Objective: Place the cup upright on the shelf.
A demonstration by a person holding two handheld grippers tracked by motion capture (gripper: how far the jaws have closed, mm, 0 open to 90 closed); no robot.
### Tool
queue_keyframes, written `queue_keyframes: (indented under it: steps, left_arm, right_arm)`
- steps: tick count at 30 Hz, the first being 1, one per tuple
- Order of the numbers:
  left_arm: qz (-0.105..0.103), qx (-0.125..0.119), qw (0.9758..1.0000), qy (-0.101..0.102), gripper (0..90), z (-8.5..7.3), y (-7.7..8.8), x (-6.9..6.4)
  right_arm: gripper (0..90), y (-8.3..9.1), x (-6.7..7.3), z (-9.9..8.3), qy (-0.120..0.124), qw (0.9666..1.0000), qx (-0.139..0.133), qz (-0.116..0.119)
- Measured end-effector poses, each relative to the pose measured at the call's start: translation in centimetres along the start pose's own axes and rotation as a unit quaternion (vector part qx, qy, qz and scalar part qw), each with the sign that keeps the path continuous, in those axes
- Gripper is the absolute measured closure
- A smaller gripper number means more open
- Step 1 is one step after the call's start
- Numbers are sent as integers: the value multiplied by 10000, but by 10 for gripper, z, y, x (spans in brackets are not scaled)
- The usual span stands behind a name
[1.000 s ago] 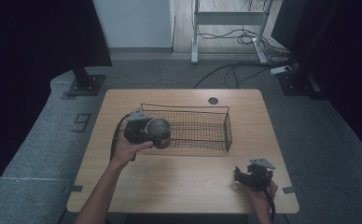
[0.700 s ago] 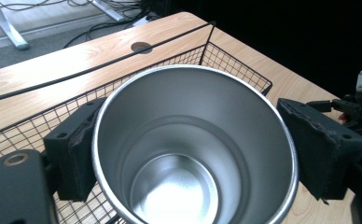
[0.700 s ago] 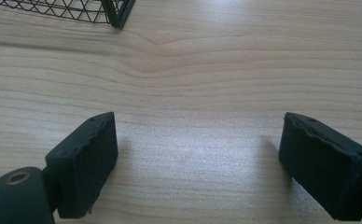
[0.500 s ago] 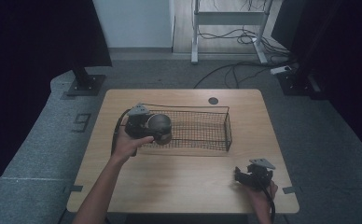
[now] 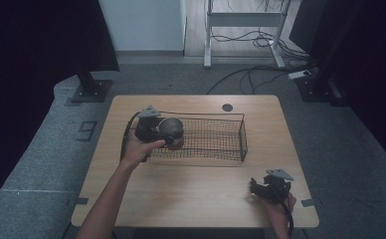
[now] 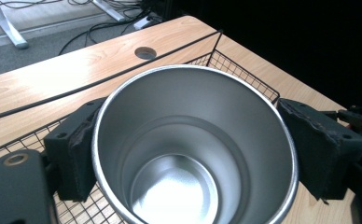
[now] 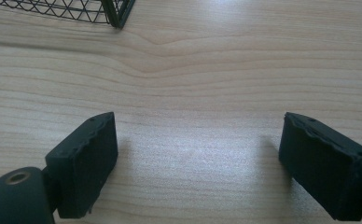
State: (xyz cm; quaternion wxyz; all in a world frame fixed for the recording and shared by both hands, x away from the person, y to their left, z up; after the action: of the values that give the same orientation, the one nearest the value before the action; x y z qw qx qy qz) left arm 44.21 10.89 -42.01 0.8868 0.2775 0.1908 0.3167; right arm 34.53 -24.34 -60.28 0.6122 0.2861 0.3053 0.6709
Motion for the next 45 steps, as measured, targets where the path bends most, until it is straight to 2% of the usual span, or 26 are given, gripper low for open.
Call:
queue_keyframes:
  steps: [11,20,36,45]
  left_arm:
    - [84,34,9999,71,146,3,-4,9]
    - [165,81,9998,21,146,7,-10,11]
    - [201,222,9995,95,146,7,-32,22]
    - [280,349,9989,153,146,1,-46,29]
  right_arm:
    - [116,0,0,0,3,10000,-1,-3]
    - [116,0,0,0,-12,10000,1,-9]
    - [117,0,-1,0,-13,10000,0,-7]
    - [117,0,-1,0,-12,10000,0,-7]
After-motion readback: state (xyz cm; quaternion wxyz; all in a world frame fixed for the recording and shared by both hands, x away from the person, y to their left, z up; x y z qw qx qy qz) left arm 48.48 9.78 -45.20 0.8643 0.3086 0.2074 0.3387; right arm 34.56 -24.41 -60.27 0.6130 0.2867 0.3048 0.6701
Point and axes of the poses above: each handheld gripper's, and its own axes: y roughly backward along the jaws, z roughly out of its top, x roughly to its left, the point moved 7 cm from there along -y, roughly forward along the jaws, and after that the axes turned 7 degrees about x, right-handed, at the moved point
